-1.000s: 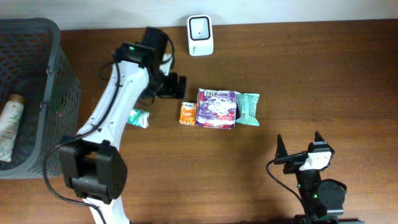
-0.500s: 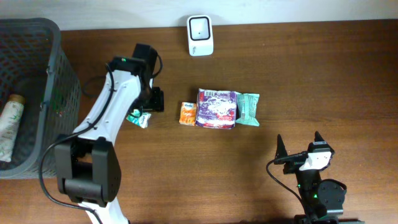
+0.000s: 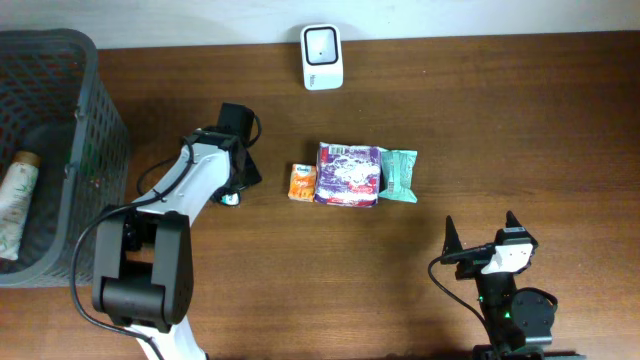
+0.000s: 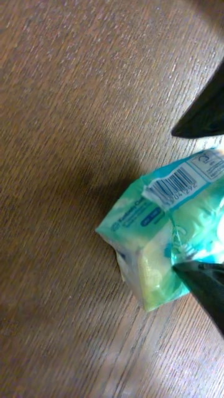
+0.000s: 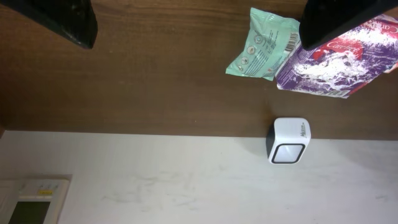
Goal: Scan the item barcode
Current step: 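Move the teal box past the scanner and place it near the orange pack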
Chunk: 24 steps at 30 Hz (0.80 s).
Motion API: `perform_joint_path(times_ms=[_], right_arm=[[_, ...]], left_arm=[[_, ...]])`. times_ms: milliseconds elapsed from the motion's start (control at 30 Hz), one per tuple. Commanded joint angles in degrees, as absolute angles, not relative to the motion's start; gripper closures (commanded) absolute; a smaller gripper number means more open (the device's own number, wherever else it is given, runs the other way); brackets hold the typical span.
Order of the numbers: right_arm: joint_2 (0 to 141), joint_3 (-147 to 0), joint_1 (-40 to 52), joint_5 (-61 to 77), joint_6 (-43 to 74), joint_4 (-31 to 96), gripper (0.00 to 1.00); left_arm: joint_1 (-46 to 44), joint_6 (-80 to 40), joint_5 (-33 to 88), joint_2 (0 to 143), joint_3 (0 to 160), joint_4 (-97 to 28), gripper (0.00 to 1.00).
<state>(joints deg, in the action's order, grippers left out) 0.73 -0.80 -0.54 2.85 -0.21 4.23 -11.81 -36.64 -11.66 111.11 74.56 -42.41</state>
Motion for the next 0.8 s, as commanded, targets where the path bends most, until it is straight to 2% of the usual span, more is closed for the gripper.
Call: perform_joint_path(times_ms=[0, 33, 67, 100, 267, 433, 567, 700, 767], right_arm=[[0.4, -0.3, 0.0, 3.2, -0.6, 4.3, 0.01], [0.4, -0.3, 0.0, 3.2, -0.6, 4.3, 0.01], [0.4, -0.3, 0.0, 3.2, -0.6, 4.3, 0.01], [0.4, -0.3, 0.0, 3.2, -0.6, 4.3, 0.01], [0.4, -0.3, 0.0, 3.2, -0.6, 4.3, 0.01], [0.4, -0.3, 0.0, 3.2, -0.6, 4.3, 0.01], [0.4, -0.3, 0.0, 3.2, -0.6, 4.3, 0.01], [0.4, -0.3, 0.0, 3.2, -0.6, 4.3, 0.01], [0.4, -0.3, 0.0, 3.2, -0.6, 4.3, 0.01]], left_arm=[[-11.6, -37.7, -12.0, 110.7, 73.8, -42.4, 0.62], [-11.6, -37.7, -11.8, 110.7, 73.8, -42.5, 0.77], [-11.6, -37.7, -11.8, 110.7, 73.8, -42.5, 0.84], [-11.6, -36.7, -11.4, 110.7, 73.9, -42.4, 1.0], [-12.4, -22.0, -2.2, 110.3, 77.2, -42.0, 1.0], [-18.2, -16.3, 6.0, 109.8, 82.6, -39.7, 1.0], [-23.3, -14.3, 5.4, 109.8, 82.6, -35.2, 0.99], [-24.8, -14.4, 1.1, 109.8, 82.6, -34.5, 0.91], [-24.8, -14.4, 1.1, 109.8, 82.6, -34.5, 0.7]])
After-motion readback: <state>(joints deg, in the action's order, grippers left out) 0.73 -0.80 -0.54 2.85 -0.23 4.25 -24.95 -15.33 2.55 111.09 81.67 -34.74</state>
